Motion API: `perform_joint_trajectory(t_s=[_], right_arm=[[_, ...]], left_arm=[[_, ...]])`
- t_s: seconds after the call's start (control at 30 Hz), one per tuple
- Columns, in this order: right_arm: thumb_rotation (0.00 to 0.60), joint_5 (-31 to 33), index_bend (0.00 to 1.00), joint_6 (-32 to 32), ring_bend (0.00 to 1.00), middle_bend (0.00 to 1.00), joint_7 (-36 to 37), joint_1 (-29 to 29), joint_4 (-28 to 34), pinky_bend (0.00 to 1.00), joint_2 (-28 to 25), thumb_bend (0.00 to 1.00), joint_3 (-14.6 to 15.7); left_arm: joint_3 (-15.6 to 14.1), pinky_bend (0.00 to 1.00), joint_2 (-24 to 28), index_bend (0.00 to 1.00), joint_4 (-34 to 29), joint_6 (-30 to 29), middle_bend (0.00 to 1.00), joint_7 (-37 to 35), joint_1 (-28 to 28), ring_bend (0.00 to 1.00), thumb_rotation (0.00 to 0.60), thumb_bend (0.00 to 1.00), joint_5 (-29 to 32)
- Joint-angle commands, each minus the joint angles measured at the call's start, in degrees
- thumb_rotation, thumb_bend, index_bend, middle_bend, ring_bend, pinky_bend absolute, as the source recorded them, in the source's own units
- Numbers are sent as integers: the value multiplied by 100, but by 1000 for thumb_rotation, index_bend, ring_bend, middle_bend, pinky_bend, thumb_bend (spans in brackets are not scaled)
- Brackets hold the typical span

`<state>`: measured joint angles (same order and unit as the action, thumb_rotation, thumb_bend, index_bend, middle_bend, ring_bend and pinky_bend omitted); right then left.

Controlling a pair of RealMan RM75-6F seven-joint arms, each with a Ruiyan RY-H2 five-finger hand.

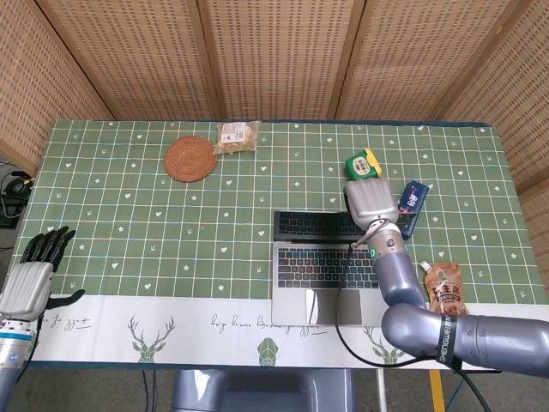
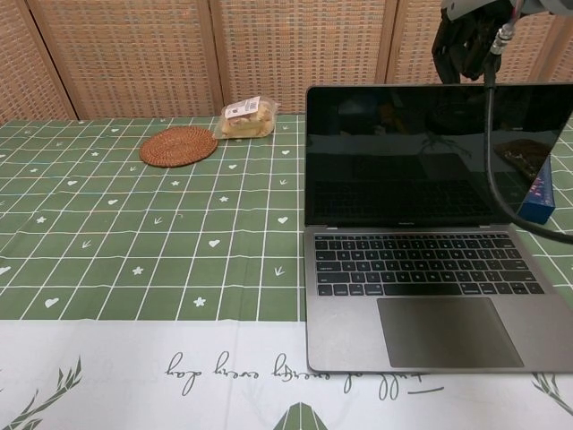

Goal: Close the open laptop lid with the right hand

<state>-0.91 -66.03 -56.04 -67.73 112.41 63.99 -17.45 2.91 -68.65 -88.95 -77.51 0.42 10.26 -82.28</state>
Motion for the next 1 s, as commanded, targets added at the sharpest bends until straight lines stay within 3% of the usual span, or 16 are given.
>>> perform_joint_trajectory(t_s=[0.03, 1.0], right_arm=[[600, 173, 617, 2, 428, 506, -96, -116, -10, 439, 7, 1000, 3], [600, 2603, 652, 40, 451, 533, -1171, -1109, 217, 473, -165, 1000, -141]], left_arm=[[-3, 0, 3, 2, 3, 9, 0, -9, 4, 0, 600, 142, 0], [-46, 0, 75, 2, -20, 24, 0, -85, 27, 0, 600, 142, -52]])
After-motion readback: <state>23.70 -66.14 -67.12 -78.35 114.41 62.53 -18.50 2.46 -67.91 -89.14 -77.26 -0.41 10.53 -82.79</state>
